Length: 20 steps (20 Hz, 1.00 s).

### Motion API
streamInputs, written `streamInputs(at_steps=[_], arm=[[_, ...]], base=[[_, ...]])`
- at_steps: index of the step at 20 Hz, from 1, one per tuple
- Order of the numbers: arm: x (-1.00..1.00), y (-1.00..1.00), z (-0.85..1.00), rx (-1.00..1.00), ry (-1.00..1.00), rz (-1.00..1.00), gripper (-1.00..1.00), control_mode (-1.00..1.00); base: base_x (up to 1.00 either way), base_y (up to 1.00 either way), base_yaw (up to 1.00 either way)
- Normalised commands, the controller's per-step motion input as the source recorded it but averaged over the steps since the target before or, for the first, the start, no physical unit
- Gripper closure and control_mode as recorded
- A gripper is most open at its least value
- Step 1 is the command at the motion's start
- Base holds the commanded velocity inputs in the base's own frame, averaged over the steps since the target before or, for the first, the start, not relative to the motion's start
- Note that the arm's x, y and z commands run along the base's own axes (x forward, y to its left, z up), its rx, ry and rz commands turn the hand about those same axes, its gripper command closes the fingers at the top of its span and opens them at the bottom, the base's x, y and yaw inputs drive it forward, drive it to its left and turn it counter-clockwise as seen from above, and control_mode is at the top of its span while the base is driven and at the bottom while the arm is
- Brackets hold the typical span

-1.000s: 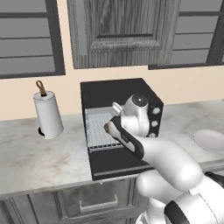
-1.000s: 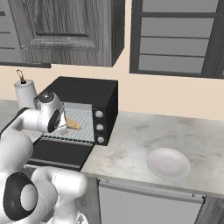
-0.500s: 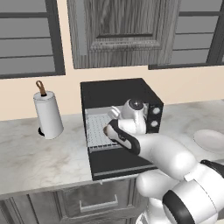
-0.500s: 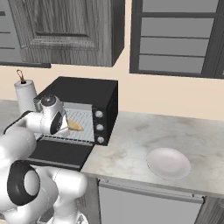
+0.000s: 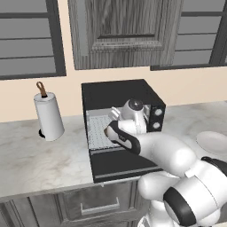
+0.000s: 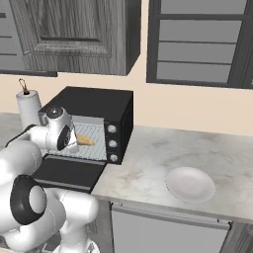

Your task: Pull the toaster oven rack outwards. Pick up the baguette from the plate and place it on the toaster oven rack. Close the toaster oven door fully and set the temperature to the lowest setting.

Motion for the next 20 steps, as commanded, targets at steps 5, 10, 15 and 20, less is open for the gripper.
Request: streamInputs(at_steps=[5, 10, 15, 20], arm=[[0.0, 0.0, 0.01, 0.0, 0.0, 0.0, -1.0, -1.0], [0.0, 0.0, 0.28, 0.0, -0.01, 0.0, -1.0, -1.0], [-0.28, -0.1, 0.34, 0.0, -0.03, 0.0, -1.0, -1.0], [-0.73, -0.31, 0.52, 0.0, -0.04, -0.01, -1.0, -1.0]], base=[[0.0, 0.0, 0.0], [0.0, 0.0, 0.0], [0.0, 0.0, 0.0], [0.0, 0.0, 0.0]])
